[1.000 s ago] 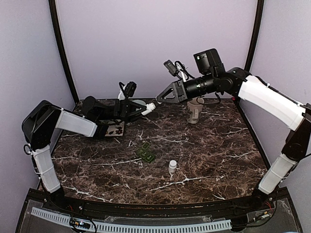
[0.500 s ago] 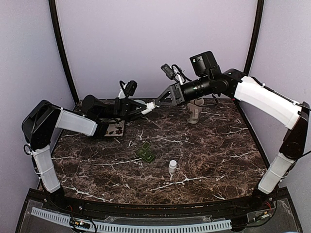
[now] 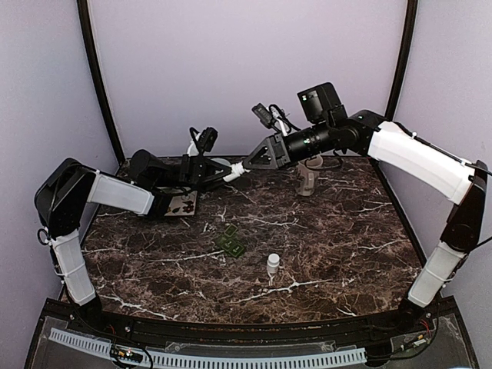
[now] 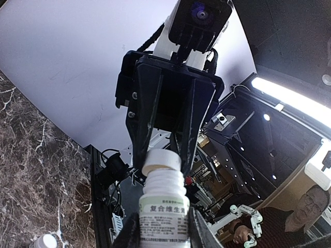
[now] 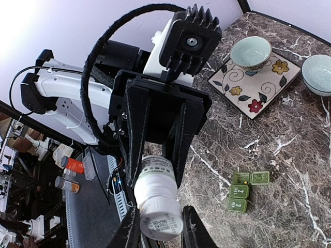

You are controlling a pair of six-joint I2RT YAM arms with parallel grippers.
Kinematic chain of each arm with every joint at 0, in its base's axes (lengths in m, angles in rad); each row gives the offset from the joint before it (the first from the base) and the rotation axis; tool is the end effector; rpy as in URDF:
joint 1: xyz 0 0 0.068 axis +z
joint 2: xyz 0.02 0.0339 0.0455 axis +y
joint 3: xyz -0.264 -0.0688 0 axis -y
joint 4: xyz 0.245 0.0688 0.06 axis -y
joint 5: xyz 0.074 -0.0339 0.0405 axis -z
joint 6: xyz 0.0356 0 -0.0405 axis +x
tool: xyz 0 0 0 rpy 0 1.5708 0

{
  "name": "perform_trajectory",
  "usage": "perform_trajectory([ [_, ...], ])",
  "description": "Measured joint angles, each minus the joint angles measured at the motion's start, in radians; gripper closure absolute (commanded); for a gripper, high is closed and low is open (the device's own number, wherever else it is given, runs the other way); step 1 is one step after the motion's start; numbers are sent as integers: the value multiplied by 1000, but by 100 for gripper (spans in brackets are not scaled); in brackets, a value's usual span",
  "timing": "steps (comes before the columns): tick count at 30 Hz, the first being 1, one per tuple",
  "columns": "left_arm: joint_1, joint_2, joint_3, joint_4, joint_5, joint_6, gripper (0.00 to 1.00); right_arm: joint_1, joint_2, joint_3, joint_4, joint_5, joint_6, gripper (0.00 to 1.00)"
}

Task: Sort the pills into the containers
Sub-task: Close the lid of the pill bottle on the pill bottle.

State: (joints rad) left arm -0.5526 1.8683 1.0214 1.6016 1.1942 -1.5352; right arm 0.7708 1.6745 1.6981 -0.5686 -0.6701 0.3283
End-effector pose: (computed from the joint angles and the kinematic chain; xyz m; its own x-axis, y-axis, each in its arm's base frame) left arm 0.2959 -0.2214 0.2817 -0.7484 0.0297 -0.6626 0.6101 -0.3609 -0.7053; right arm 0.2557 0.2792 0.3890 -0.6509 -0.2799 -0.7056 -0.7576 0.2984 0.5805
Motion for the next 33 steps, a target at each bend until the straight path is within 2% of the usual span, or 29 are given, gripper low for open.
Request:
perform_trajectory([
  [17, -1, 0, 9, 5, 8, -7, 100, 2, 0, -2, 77, -66, 60, 98],
  [33, -2, 0, 9, 4, 9, -14, 100, 2, -8, -19, 81, -50, 62, 99],
])
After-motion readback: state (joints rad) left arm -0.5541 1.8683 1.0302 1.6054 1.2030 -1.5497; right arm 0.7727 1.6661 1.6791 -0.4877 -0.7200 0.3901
